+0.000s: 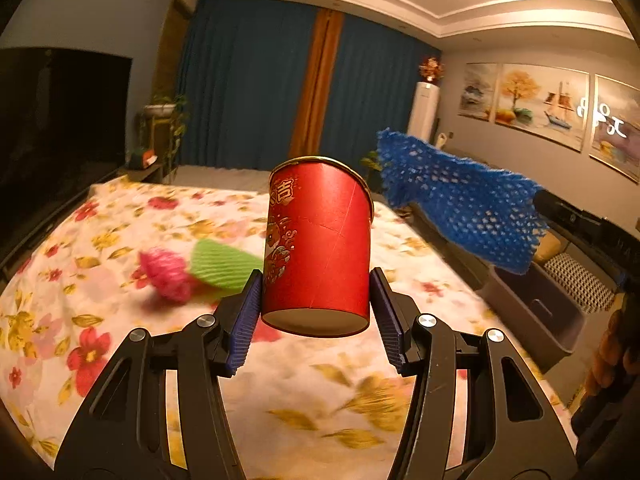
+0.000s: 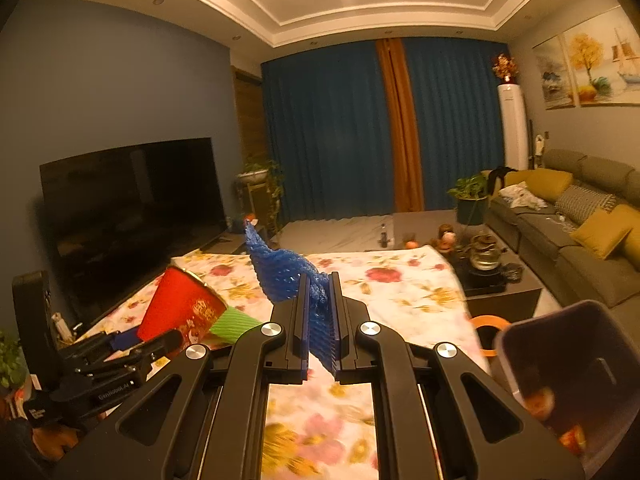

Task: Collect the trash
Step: 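Carry the red cup and blue mesh over the grey bin with both tools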

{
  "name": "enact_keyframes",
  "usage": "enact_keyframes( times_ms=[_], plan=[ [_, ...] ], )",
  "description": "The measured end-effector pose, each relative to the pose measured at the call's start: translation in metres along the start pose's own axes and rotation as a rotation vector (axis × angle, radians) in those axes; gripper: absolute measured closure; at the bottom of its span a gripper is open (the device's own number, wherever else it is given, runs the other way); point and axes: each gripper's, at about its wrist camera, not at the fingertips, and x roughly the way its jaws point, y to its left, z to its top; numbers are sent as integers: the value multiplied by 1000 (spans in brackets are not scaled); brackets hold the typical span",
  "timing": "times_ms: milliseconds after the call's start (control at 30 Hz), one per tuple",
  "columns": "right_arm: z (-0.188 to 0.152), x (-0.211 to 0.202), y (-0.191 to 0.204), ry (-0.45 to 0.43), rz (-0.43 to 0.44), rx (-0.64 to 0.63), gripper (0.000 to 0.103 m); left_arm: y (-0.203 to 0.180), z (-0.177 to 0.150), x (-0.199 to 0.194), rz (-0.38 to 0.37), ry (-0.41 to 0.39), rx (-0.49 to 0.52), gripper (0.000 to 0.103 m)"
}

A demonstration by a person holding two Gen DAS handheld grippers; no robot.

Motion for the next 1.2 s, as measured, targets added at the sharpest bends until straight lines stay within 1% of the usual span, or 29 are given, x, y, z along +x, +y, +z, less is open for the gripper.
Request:
enact_keyframes(
  times_ms=[233,467,733,867,1000,1200],
  plan=[
    [-4,-38,-43,-25,-76,18,93,-67,5,2,-73,-7,56,51],
    [-9,-74,-89,-48,-156,55,93,-139,7,14,-160,-6,122,51],
    [-16,-100,-139,-61,-252,108,93,-209,1,34,-245,10,179,50],
    [-22,-111,-161,-64,-300,127,93,-233,-2,44,-284,19,192,50],
    [-28,-114,-180,-62,-331,150,93,-260,-8,56,-319,30,213,50],
    [-34,-111,-195,-58,-359,171,93,-278,-15,77,-353,56,224,50]
  ],
)
